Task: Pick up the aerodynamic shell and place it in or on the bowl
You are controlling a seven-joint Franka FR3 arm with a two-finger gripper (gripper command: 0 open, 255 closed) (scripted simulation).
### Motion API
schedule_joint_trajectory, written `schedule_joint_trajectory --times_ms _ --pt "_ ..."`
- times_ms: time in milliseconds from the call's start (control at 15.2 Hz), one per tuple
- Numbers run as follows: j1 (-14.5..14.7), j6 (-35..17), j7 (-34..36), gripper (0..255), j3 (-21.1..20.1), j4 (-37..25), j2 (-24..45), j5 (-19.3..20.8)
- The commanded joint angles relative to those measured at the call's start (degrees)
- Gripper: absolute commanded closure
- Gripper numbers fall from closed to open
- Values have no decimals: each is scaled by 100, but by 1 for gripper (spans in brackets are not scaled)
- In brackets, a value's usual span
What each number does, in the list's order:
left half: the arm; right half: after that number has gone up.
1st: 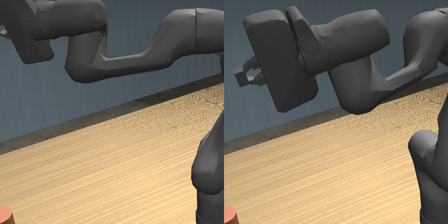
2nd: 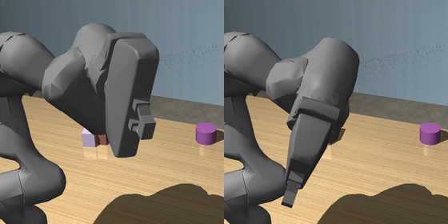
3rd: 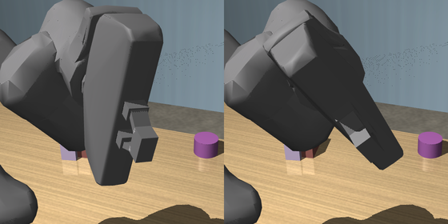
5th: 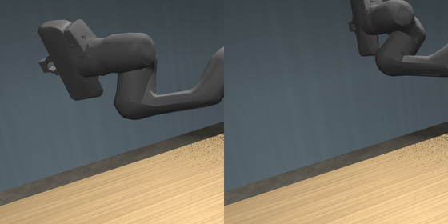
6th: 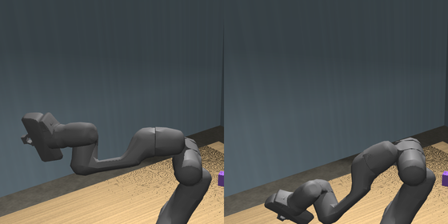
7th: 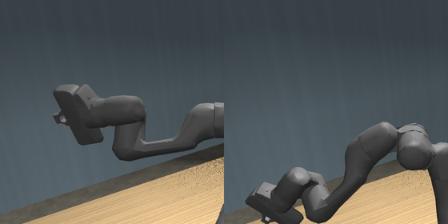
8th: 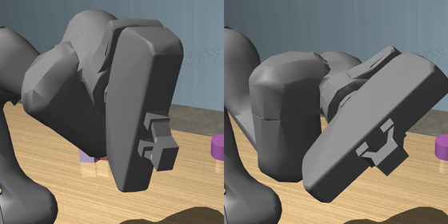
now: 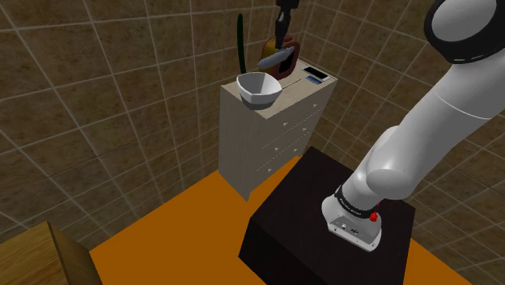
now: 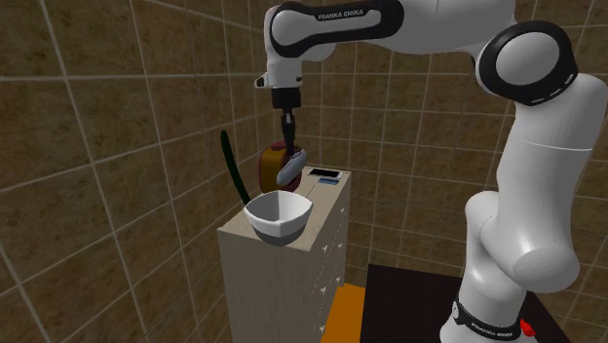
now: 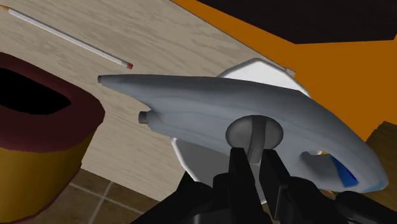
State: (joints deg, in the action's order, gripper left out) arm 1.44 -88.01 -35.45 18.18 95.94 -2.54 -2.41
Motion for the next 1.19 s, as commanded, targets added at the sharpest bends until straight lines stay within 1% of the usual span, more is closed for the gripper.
schedule_joint_trajectory --times_ms 0,66,1122 --pt "128 21 276 255 -140 -68 32 -41" --pt "176 38 376 255 -192 -104 47 -56" --pt "180 -1211 330 255 -200 1225 -36 -39"
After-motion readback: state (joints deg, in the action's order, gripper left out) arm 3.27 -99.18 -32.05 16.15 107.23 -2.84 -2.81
